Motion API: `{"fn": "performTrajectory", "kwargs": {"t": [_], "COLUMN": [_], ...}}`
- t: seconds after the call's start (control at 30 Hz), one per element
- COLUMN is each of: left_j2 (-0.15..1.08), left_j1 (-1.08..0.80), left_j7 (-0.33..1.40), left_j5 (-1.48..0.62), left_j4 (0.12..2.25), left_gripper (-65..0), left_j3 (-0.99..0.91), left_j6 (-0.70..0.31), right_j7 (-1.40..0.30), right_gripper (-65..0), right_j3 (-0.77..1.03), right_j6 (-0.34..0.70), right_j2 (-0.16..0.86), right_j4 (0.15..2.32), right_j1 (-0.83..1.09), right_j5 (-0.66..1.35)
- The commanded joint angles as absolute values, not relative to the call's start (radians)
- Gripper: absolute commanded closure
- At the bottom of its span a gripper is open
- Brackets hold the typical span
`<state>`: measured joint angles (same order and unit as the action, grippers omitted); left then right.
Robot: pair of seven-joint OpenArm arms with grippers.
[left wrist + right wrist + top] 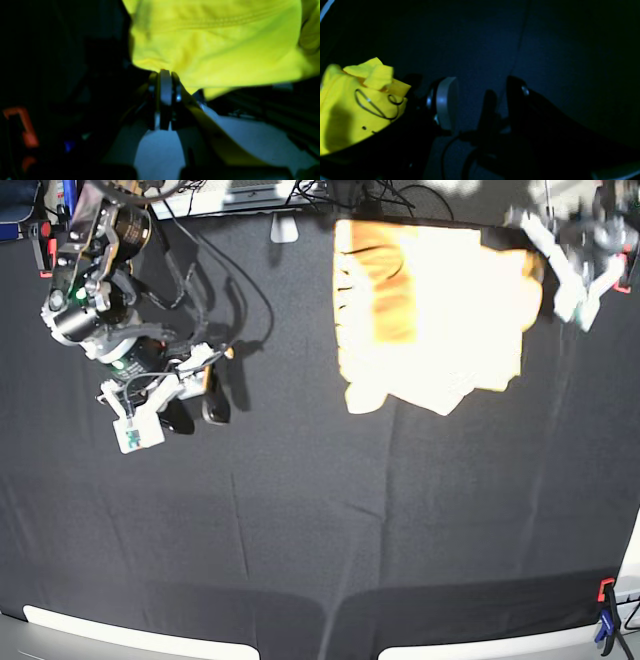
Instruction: Layout the t-shirt on the table in an organized manner, then fold the t-shirt properly
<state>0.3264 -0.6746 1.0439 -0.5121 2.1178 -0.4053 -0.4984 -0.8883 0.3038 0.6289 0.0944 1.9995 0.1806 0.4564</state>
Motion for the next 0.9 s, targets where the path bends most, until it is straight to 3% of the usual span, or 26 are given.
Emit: {"fn": "performTrajectory", "kwargs": {"t": [0.0, 0.13, 0.27, 0.37, 0.5, 0.63, 0.87], "left_j2": [0.335, 0.336, 0.336, 0.336, 0.336, 0.335, 0.335], "left_j1": [-0.692, -0.707, -0.707, -0.706, -0.704, -0.705, -0.702], "left_j7": [1.038, 1.095, 1.107, 1.021, 1.002, 1.082, 0.978], "left_j5": [-0.484, -0.453, -0.453, -0.459, -0.572, -0.707, -0.654], "left_j4": [2.132, 2.132, 2.132, 2.133, 2.133, 2.133, 2.111], "left_gripper": [0.0, -1.7, -21.0, -26.7, -26.7, -23.6, -2.4], "left_j3": [-0.412, -0.411, -0.411, -0.411, -0.411, -0.41, -0.41], "left_j6": [-0.496, -0.496, -0.497, -0.496, -0.498, -0.582, -0.593], "right_j7": [-0.865, -0.876, -0.884, -0.892, -0.914, -0.915, -0.905], "right_gripper": [-30.1, -30.1, -30.1, -30.1, -30.1, -29.8, -11.1], "right_j3": [0.307, 0.307, 0.307, 0.307, 0.304, 0.249, 0.05], "right_j6": [0.636, 0.636, 0.637, 0.637, 0.675, 0.678, 0.677], "right_j2": [0.1, 0.1, 0.1, 0.1, 0.099, 0.1, 0.099], "right_j4": [2.019, 2.019, 2.019, 2.019, 2.019, 2.019, 2.017], "right_j1": [0.168, 0.168, 0.169, 0.168, 0.166, 0.166, 0.132], "right_j5": [0.476, 0.476, 0.482, 0.534, 0.616, 0.639, 0.5]}}
